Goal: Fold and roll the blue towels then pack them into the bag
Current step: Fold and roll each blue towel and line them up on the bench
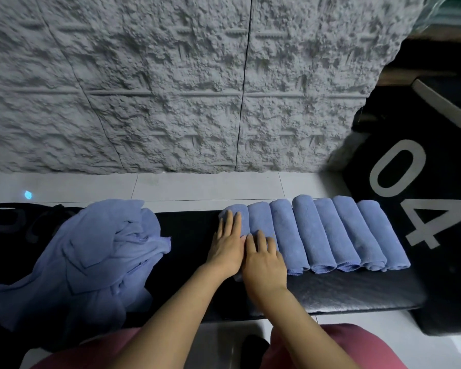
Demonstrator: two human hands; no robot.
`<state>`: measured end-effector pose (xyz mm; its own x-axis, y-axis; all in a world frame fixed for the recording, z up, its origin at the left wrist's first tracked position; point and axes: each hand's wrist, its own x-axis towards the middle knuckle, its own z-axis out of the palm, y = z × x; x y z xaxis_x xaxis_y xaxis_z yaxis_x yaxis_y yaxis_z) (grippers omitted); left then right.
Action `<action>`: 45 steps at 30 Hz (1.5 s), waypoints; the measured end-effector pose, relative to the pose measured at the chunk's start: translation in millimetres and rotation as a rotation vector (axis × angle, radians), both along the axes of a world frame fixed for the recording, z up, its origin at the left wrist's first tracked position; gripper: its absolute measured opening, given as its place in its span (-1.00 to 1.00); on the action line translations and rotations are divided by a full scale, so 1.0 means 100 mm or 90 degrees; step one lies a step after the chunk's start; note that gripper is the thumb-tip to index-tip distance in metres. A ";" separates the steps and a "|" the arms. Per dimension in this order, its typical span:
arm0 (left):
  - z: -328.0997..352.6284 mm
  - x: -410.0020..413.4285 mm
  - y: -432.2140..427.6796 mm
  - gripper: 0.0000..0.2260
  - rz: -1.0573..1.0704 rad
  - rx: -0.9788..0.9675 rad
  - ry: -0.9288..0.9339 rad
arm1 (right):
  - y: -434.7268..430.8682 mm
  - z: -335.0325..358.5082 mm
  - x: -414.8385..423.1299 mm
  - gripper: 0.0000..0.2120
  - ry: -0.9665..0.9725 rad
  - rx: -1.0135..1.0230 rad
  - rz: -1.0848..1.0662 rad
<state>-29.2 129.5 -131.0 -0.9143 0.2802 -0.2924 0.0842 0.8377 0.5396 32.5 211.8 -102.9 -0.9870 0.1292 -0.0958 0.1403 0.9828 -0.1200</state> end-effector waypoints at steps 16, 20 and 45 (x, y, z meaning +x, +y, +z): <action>0.28 -0.13 -0.37 -0.58 0.002 0.083 0.041 | 0.04 -0.24 0.02 -0.45 0.157 0.044 0.095; 0.80 -0.04 -1.05 -0.70 0.020 -0.132 0.294 | 0.10 -0.28 0.04 -0.52 0.211 0.036 0.101; 2.78 0.35 -2.00 -0.81 0.281 0.568 0.126 | -1.19 2.15 -0.07 -0.87 0.273 -0.574 0.268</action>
<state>6.0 -70.5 147.0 -0.9983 -0.0521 0.0264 0.0203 0.1138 0.9933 25.8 93.3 112.5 -0.9099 -0.1725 0.3773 -0.4128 0.4680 -0.7814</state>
